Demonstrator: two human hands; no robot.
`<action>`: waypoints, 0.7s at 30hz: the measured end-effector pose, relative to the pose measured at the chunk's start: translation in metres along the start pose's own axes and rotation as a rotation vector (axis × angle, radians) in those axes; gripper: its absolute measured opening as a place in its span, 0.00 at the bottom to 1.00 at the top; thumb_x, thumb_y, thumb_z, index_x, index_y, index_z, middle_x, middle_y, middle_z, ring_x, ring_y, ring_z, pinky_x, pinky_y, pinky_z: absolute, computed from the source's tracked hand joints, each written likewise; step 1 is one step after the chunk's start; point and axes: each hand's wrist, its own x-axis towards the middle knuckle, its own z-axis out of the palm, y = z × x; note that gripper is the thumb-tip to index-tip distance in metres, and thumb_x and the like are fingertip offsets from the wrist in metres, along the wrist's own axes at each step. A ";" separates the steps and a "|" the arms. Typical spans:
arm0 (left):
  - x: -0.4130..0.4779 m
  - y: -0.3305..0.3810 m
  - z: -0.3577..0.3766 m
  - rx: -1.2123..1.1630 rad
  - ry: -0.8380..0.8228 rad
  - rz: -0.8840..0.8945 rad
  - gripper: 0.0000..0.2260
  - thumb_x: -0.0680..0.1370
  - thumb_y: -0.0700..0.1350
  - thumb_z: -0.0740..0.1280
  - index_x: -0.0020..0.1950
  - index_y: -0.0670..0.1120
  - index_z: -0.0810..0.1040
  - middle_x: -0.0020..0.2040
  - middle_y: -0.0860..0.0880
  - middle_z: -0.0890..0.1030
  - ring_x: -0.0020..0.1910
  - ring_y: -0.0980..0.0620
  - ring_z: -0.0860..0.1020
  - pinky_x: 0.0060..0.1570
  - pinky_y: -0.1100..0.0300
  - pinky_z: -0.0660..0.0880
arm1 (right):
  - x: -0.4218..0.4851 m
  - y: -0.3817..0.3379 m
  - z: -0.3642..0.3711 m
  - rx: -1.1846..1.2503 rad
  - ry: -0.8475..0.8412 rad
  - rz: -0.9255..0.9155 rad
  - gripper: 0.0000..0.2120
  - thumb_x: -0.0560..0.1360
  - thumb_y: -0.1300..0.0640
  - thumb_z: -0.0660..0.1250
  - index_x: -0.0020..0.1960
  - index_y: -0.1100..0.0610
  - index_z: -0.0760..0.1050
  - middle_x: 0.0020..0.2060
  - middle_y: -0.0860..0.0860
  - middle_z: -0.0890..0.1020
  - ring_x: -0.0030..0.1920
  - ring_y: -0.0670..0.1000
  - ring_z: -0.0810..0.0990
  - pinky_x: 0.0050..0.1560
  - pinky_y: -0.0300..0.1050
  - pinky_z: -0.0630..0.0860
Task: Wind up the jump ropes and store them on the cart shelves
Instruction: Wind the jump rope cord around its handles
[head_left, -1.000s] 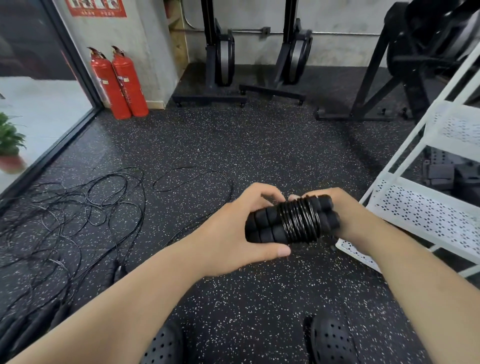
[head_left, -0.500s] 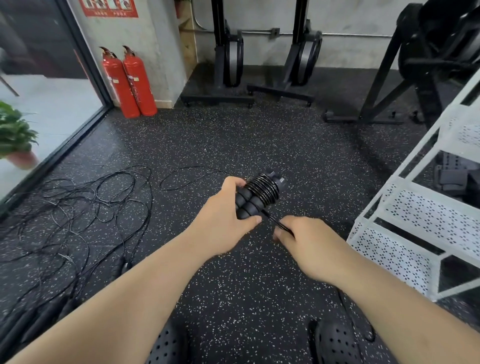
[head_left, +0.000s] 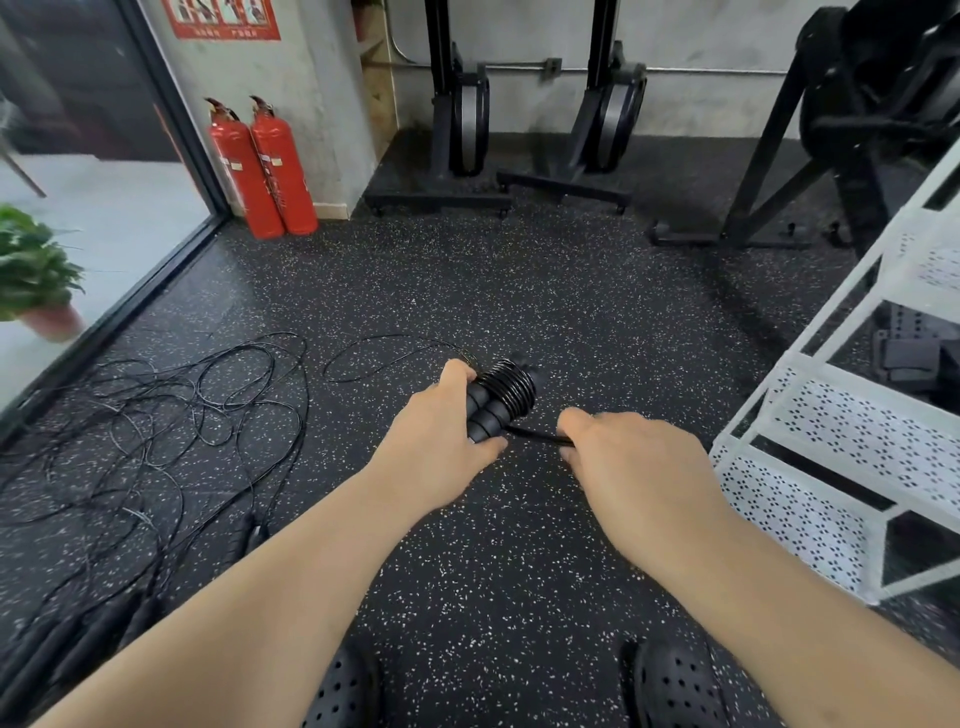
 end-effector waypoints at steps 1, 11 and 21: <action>0.000 0.000 0.000 0.017 -0.005 0.010 0.28 0.75 0.53 0.80 0.67 0.56 0.66 0.55 0.60 0.82 0.51 0.55 0.81 0.55 0.51 0.80 | 0.000 0.001 -0.002 -0.005 0.003 -0.019 0.08 0.86 0.51 0.63 0.51 0.46 0.64 0.40 0.45 0.74 0.34 0.51 0.75 0.28 0.47 0.60; -0.013 0.009 0.003 0.322 -0.326 0.323 0.29 0.74 0.49 0.80 0.67 0.60 0.67 0.55 0.58 0.77 0.54 0.52 0.78 0.59 0.48 0.78 | 0.012 0.024 -0.014 0.043 -0.146 -0.205 0.11 0.84 0.37 0.61 0.58 0.39 0.78 0.45 0.44 0.80 0.47 0.52 0.81 0.42 0.48 0.77; -0.027 0.023 0.007 0.288 -0.535 0.405 0.57 0.75 0.47 0.80 0.83 0.66 0.37 0.68 0.61 0.76 0.68 0.54 0.73 0.73 0.52 0.69 | 0.024 0.063 -0.017 0.255 -0.270 -0.186 0.14 0.74 0.29 0.71 0.49 0.37 0.83 0.38 0.41 0.81 0.43 0.45 0.79 0.45 0.48 0.79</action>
